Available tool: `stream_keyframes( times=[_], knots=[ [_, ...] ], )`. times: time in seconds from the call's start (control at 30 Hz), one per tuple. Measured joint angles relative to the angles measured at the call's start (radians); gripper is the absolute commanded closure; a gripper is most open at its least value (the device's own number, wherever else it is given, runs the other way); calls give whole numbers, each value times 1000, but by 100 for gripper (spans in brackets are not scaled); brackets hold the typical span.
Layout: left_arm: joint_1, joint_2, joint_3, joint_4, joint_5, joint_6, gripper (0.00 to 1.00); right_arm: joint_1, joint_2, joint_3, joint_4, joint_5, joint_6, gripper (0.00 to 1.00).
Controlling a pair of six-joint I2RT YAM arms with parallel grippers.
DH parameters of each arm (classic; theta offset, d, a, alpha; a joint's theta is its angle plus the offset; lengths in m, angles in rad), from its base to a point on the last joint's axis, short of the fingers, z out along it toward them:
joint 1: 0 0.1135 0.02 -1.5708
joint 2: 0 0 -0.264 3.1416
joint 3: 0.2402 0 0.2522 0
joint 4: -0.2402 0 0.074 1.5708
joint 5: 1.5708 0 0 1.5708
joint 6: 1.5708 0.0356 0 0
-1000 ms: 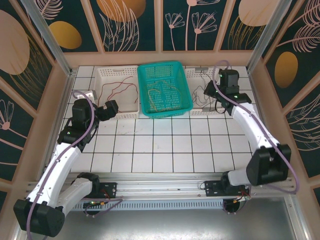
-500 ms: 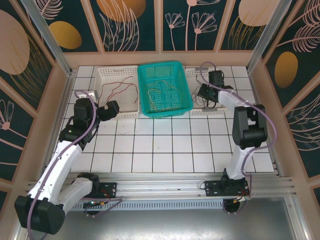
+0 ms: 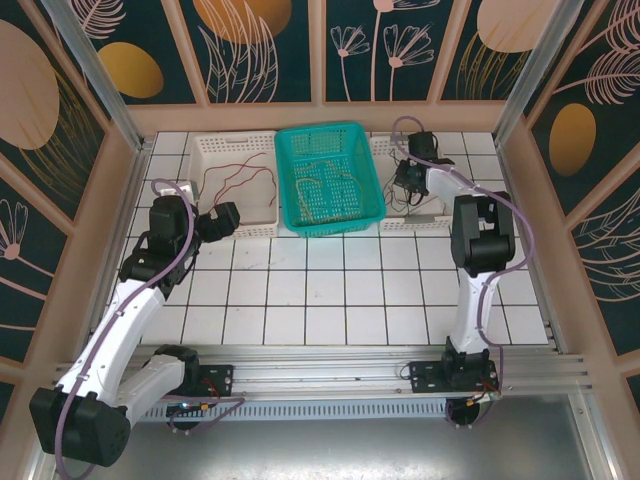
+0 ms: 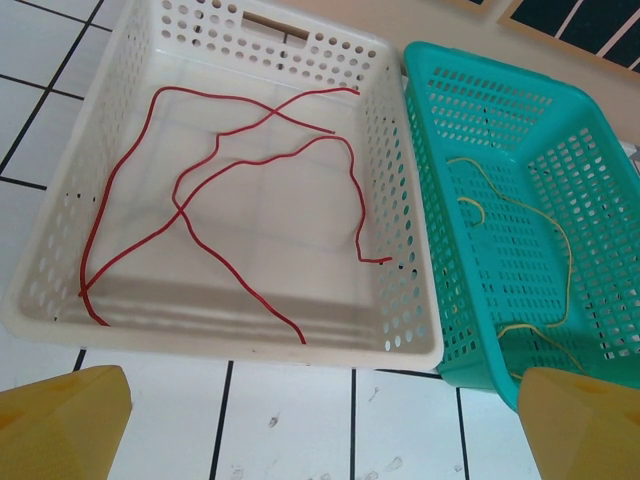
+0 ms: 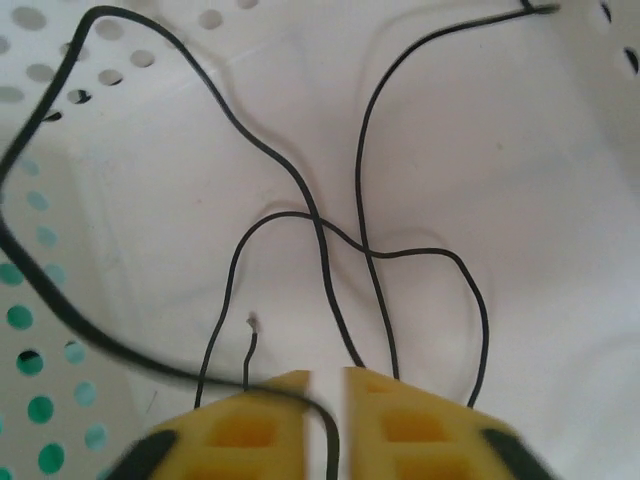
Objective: Untangle the cables
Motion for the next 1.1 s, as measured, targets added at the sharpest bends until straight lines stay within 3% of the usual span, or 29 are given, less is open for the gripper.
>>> stream_keyframes(
  times=[0.2, 0.5, 0.57, 0.6, 0.63, 0.87, 1.1],
  knots=[
    [0, 0, 0, 0, 0, 3, 2, 0, -163, -32, -6, 6, -15, 63],
    [0, 0, 0, 0, 0, 3, 2, 0, -426, -128, 32, 23, -17, 56],
    [0, -1, -3, 0, -1, 3, 1, 4, -523, -245, 82, 30, -16, 45],
    [0, -3, -5, 1, -4, 3, 1, 6, -570, -301, 109, 32, -16, 31],
    [0, -5, -9, 1, -9, 3, 2, 8, -638, -377, 138, 38, -18, 2],
    [0, -60, -42, 23, -86, -2, 1, 11, -1007, -805, 433, 130, -11, 1],
    [0, -86, -111, 79, -170, -52, 2, 11, -1006, -960, 525, 372, 27, 1]
  ],
)
